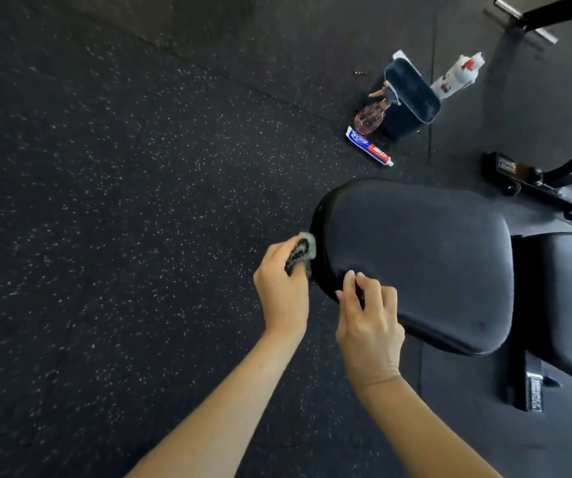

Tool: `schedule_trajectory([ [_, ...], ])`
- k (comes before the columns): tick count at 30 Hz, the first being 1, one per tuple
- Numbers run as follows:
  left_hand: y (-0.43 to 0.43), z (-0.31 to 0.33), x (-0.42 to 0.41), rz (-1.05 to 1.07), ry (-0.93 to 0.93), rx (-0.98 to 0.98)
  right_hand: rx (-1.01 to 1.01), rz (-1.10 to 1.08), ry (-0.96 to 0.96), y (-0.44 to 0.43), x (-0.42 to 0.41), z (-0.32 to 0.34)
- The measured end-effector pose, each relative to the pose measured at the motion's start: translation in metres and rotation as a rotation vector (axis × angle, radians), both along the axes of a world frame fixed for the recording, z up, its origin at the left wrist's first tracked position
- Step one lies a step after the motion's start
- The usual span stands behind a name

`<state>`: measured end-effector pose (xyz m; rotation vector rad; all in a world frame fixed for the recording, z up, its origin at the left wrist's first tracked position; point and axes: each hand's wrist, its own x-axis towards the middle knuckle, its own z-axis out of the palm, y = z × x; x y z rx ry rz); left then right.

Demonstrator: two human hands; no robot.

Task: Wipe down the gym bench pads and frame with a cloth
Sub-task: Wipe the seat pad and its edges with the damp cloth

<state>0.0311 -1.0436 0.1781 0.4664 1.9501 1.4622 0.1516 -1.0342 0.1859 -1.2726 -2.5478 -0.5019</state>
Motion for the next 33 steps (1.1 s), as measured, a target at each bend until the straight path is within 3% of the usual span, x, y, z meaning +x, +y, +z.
schedule_trajectory([
  [7,0.045,-0.005,-0.01,0.047,0.104,0.079,-0.025,-0.027,-0.009,0.0,-0.001,0.0],
  [13,0.108,-0.005,-0.053,-0.322,0.187,0.081,-0.032,0.005,0.041,-0.001,0.001,-0.003],
  [17,0.151,0.013,-0.07,-0.572,0.099,-0.004,-0.144,-0.037,0.058,0.002,-0.005,0.017],
  [21,0.124,0.014,-0.092,-0.438,0.003,-0.121,-0.274,-0.219,0.238,0.005,-0.026,0.036],
  [25,0.075,0.009,-0.096,-0.498,-0.07,-0.205,-0.325,-0.443,0.346,0.019,-0.045,0.04],
  [29,0.043,0.009,-0.072,-0.48,-0.083,-0.143,-0.448,-0.661,0.421,0.036,-0.064,0.031],
  [33,0.035,0.009,-0.057,-0.39,-0.084,-0.048,-0.43,-0.767,0.504,0.044,-0.077,0.02],
])
